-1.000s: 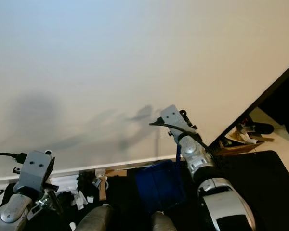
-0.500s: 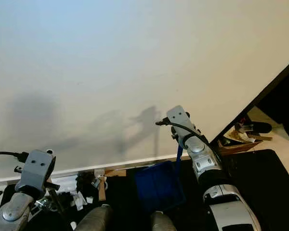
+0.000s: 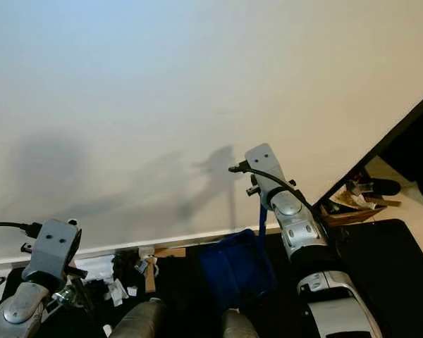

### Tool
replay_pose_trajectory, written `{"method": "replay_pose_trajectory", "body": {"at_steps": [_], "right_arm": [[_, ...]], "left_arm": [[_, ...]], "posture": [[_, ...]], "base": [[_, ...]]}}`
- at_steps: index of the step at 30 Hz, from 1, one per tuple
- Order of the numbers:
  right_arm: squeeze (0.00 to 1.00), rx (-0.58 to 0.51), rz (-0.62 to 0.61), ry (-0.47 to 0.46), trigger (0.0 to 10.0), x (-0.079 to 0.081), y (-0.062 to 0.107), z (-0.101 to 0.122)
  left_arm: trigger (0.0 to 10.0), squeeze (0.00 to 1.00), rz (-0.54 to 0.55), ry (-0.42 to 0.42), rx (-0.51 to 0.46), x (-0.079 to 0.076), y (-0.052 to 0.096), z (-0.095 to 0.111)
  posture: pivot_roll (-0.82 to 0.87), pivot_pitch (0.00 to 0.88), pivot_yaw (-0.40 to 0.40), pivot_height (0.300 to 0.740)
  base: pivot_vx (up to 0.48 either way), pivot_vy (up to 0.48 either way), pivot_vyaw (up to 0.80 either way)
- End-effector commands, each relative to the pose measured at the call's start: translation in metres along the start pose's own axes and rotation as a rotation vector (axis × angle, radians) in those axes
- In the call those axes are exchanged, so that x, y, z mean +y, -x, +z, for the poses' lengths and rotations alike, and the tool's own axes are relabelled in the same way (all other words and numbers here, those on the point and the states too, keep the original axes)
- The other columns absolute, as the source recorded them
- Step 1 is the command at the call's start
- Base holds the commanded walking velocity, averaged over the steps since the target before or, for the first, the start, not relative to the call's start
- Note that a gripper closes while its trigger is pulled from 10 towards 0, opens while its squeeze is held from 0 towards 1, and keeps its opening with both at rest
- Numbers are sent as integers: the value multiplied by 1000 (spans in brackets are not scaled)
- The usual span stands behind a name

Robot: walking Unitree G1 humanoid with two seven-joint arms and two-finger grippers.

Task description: Sweep floor

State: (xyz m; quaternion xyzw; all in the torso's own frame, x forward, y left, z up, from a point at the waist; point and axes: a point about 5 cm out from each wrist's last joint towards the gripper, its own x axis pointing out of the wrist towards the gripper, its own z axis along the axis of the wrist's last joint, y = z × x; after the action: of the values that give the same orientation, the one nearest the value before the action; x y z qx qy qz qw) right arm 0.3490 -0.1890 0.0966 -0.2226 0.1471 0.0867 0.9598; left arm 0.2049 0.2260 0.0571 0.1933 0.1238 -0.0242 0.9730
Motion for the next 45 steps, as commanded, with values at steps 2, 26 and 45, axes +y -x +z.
{"method": "replay_pose_trajectory", "body": {"at_steps": [2, 26, 45], "right_arm": [[0, 33, -4, 20, 0, -4, 4, -7], [0, -196, -216, -202, 10000, -1, 8, 31], [0, -324, -139, -208, 10000, 44, 1, 25]], "left_arm": [[10000, 0, -8, 10, 18, -4, 3, -5], [10000, 0, 0, -1, 18, 0, 3, -6], [10000, 0, -5, -7, 20, 1, 5, -5]], "posture": [[227, 129, -35, 740], [244, 114, -35, 740], [269, 127, -12, 740]], "base": [[0, 0, 0], [0, 0, 0], [0, 0, 0]]}}
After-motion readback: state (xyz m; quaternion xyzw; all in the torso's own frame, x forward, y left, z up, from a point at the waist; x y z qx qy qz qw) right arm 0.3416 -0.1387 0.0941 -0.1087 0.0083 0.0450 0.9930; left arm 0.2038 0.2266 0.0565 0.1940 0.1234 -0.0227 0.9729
